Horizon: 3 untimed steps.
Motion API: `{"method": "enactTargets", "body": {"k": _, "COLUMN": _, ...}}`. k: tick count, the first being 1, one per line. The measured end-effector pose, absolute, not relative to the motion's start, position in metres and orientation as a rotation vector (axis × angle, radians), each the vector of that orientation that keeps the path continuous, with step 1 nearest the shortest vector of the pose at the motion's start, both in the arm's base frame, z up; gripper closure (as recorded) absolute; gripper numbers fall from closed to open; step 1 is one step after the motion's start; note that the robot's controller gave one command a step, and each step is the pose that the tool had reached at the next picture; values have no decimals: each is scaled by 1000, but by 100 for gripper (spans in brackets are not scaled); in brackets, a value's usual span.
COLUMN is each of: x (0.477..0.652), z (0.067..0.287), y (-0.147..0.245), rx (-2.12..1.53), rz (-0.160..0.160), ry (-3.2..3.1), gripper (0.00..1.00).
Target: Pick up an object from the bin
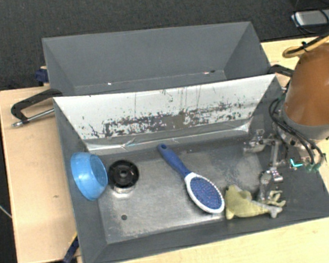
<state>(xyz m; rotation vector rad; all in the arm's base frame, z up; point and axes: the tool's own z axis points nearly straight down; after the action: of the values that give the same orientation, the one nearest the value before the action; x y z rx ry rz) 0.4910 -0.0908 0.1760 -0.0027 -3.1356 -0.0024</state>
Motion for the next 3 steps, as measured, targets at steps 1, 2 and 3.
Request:
{"method": "enactTargets", "body": {"k": 1, "x": 498, "z": 71, "y": 38, "rx": -115, "rz": -6, "ry": -3135, "gripper": 0}}
{"method": "enactTargets", "body": {"k": 2, "x": 547, "z": 102, "y": 38, "rx": -369, "rz": -3, "ry": -3127, "gripper": 0}}
{"method": "enactTargets", "body": {"k": 3, "x": 569, "z": 101, "y": 80, "rx": -564, "rz": -5, "ry": -3097, "gripper": 0}}
